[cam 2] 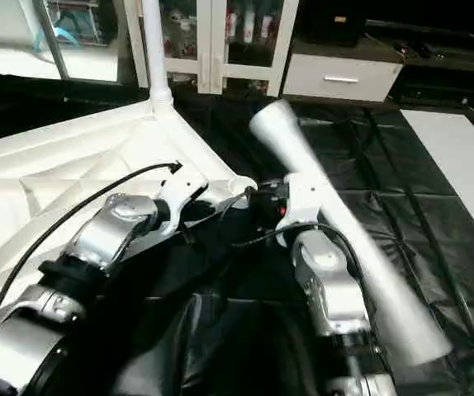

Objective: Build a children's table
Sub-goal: Insert table leg to table base

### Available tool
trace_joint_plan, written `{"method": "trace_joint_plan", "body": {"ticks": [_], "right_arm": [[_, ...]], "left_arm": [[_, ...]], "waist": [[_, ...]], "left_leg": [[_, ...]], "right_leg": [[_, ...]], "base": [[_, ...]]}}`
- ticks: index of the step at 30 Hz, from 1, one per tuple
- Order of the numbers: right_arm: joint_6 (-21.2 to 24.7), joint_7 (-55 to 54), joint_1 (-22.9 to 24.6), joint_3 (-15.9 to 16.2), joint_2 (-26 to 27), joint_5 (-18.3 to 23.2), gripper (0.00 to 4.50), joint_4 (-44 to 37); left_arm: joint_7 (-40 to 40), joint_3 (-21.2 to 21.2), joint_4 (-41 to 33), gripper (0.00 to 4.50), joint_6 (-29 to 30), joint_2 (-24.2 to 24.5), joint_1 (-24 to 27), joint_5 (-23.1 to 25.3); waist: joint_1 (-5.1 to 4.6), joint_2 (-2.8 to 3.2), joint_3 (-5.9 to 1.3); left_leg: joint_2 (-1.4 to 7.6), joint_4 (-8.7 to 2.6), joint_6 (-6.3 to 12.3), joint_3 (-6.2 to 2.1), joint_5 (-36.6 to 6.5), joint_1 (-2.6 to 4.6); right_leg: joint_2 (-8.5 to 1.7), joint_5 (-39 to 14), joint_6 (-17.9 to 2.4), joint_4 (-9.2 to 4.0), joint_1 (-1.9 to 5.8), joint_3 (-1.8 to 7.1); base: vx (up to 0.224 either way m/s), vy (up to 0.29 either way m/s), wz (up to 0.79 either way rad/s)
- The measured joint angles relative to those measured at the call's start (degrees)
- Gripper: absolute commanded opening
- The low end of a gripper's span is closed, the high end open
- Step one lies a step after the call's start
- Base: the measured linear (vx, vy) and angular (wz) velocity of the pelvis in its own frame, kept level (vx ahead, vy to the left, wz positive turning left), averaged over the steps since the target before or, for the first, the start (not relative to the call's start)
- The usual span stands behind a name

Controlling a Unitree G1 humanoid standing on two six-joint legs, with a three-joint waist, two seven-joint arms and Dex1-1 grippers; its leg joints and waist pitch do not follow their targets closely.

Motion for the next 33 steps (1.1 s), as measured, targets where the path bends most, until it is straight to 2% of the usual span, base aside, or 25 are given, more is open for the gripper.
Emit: {"method": "trace_joint_plan", "body": {"ticks": [6,10,13,15,17,19,20,23,25,28,30,33], "right_arm": [[3.74,0.08,0.45,0.38,0.23,0.0,4.31,-1.5],[4.52,3.2,2.02,4.33,-0.75,-0.26,4.31,-4.82],[4.53,6.34,1.37,5.38,-0.59,1.18,4.31,-9.79],[5.66,6.52,-1.36,4.67,-0.93,2.57,4.31,-13.12],[8.02,5.81,-6.69,2.28,-3.35,3.53,4.41,-16.1],[9.7,4.52,-9.57,-0.74,-6.96,2.97,4.41,-16.92],[10.98,3.66,-10.22,-1.29,-10.08,0.86,4.41,-16.49],[15.47,2.47,-8.69,-2.24,-16.15,-3.7,4.41,-13.47],[18.72,2.5,-7.18,-3.0,-19.08,-4.61,4.41,-12.2],[22.45,2.82,-6.19,-5.58,-23.09,-4.64,4.41,-11.04],[23.2,4.05,-5.85,-6.25,-26.62,-4.72,4.41,-8.72],[23.15,4.99,-4.84,-6.75,-27.95,-5.09,4.41,-5.0]], "left_arm": [[-0.55,-0.22,0.0,0.0,-0.3,0.53,0.4,0.0],[-0.38,-0.54,0.14,0.0,-0.96,0.78,0.49,0.15],[-0.42,-1.3,0.46,0.0,-2.96,1.39,0.63,0.68],[-1.25,-1.87,0.46,0.0,-4.87,2.45,1.03,0.83],[-4.41,-2.95,-0.42,0.0,-9.37,4.86,2.62,1.11],[-8.21,-4.21,-1.25,0.0,-13.44,6.76,3.99,1.12],[-10.93,-5.21,-1.61,0.0,-16.86,8.26,4.88,1.15],[-16.49,-7.01,-2.26,0.0,-22.4,9.88,5.79,0.81],[-17.96,-7.54,-2.49,0.0,-24.76,10.22,6.14,0.6],[-19.03,-8.08,-2.84,0.0,-27.43,10.99,7.04,0.49],[-19.84,-8.38,-2.83,0.0,-28.33,10.94,7.15,0.19],[-20.65,-8.37,-2.66,0.0,-29.21,10.68,7.23,0.07]], "waist": [[-0.05,0.0,0.0],[-0.11,0.0,0.0],[-0.11,0.03,0.01],[-0.24,0.11,0.04],[-0.15,0.23,0.03],[0.56,0.2,-0.01],[1.19,0.18,-0.02],[2.45,0.19,-0.01],[2.64,0.23,0.0],[2.48,0.67,-0.04],[2.59,0.8,0.0],[2.59,0.92,0.0]], "left_leg": [[0.03,0.35,-0.29,-0.04,-0.17,0.1],[0.03,0.36,-0.29,-0.04,-0.18,0.16],[0.03,0.36,-0.3,-0.07,-0.17,0.17],[0.03,0.36,-0.32,-0.07,-0.16,0.2],[0.03,0.34,-0.35,-0.09,-0.14,0.3],[0.04,0.26,-0.4,-0.13,-0.12,0.53],[0.05,0.23,-0.42,-0.13,-0.13,0.72],[-0.04,0.3,-0.42,-0.05,-0.13,0.74],[-0.09,0.34,-0.41,0.07,-0.13,0.72],[-0.09,0.42,-0.4,0.14,-0.13,0.72],[-0.07,0.39,-0.4,0.14,-0.13,0.72],[-0.03,0.38,-0.4,0.13,-0.13,0.73]], "right_leg": [[0.0,0.01,-0.01,0.43,0.05,0.04],[0.0,0.03,-0.04,0.45,0.09,0.05],[0.0,0.05,-0.03,0.5,0.08,0.05],[0.0,0.12,-0.05,0.54,0.07,0.05],[0.0,0.15,-0.06,0.57,0.14,0.04],[0.01,0.14,-0.05,0.54,0.43,-0.01],[0.0,0.08,0.01,0.5,0.63,-0.03],[-0.14,0.05,0.08,0.43,0.78,0.0],[-0.23,0.04,0.09,0.43,0.82,0.05],[-0.25,0.04,0.09,0.43,0.83,0.12],[-0.24,0.02,0.11,0.45,0.83,0.08],[-0.23,0.02,0.12,0.51,0.83,0.03]], "base": [[0.0,0.0,0.0],[0.0,0.0,0.0],[0.0,0.0,0.0],[0.0,0.0,0.0],[0.0,0.0,0.0],[0.0,0.0,0.0],[0.0,0.0,0.0],[0.0,0.0,0.0],[0.0,0.0,0.0],[0.0,0.0,0.0],[0.0,0.0,0.0],[0.0,0.0,0.0]]}}
